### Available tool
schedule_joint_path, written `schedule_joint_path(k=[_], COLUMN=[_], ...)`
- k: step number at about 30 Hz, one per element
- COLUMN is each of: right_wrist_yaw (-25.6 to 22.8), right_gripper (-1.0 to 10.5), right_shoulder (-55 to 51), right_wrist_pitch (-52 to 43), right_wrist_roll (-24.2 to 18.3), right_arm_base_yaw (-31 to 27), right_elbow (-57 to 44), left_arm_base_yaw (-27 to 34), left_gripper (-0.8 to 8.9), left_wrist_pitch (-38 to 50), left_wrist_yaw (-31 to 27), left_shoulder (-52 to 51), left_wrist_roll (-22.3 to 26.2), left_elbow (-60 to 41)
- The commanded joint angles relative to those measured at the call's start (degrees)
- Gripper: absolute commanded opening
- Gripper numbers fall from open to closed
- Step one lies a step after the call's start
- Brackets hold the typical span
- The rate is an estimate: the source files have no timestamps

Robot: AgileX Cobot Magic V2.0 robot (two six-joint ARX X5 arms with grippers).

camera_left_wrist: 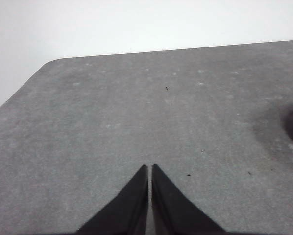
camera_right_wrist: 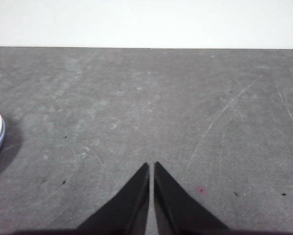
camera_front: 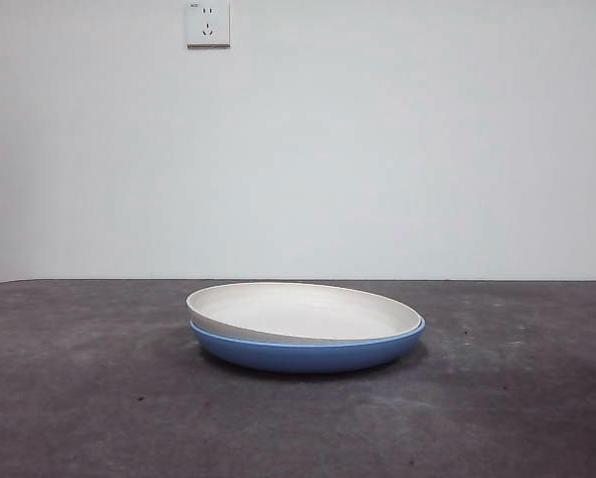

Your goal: Pick up the white plate, put it on the blue plate, put it on desk

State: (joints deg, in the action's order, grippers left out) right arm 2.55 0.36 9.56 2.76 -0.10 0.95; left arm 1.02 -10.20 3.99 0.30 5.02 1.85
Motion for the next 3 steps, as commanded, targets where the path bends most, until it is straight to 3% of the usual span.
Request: schedule_joint_path(k=[1,3], right_wrist_yaw=[-0.2,-0.2], right_gripper=[0.1,0.1], right_shoulder=[-0.15,-0.15], right_wrist_pitch=[-0.52,-0.55], right_wrist_roll=[-0.2,-0.2], right_arm_base_yaw=[-0.09,-0.09], right_elbow=[-0.31,-0.31], left_arm_base_yaw=[0.11,0.11], left_gripper=[0.13,0.13], left_wrist_pitch=[-0.48,-0.48], left_wrist_yaw=[-0.13,-0.13], left_shoulder=[-0.11,-0.11], left_wrist_roll=[-0.33,-0.33], left_elbow=[-1.16,-1.16])
